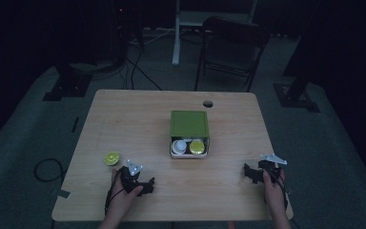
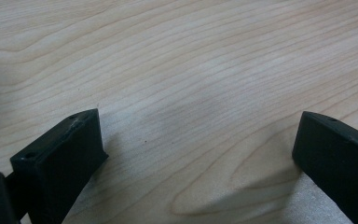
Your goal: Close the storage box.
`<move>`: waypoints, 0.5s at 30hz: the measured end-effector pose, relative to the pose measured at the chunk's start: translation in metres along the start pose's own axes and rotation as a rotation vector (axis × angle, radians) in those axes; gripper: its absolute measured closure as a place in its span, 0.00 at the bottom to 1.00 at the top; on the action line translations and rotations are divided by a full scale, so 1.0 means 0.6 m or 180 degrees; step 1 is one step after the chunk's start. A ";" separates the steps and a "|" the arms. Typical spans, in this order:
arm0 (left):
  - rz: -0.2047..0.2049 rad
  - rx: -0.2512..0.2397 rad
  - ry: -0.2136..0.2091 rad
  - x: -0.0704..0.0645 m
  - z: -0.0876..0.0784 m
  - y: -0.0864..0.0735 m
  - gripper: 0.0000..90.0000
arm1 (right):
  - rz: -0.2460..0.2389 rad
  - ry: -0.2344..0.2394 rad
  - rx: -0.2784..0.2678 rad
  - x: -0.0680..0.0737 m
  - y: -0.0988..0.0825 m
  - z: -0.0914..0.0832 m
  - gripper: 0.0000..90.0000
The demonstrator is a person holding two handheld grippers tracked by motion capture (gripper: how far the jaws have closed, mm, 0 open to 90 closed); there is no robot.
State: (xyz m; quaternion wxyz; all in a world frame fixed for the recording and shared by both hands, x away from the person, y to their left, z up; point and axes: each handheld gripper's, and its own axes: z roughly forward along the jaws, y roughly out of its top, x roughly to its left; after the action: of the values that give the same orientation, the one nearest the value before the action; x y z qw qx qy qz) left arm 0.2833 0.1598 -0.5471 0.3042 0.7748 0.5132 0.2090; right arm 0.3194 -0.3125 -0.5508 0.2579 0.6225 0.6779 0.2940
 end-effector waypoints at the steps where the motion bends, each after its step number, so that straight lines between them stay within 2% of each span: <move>1: -0.0003 -0.0002 0.0004 0.000 0.000 0.000 0.02 | 0.0000 0.0000 -0.0001 0.000 0.000 0.000 0.12; 15: -0.0052 -0.0003 0.0053 -0.003 0.001 0.001 0.02 | 0.0001 -0.0001 0.0000 0.000 0.000 0.000 0.12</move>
State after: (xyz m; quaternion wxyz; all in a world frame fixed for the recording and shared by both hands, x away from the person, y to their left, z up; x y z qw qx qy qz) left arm 0.2835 0.1578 -0.5473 0.3020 0.7687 0.5220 0.2131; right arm 0.3194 -0.3126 -0.5509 0.2580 0.6226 0.6778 0.2939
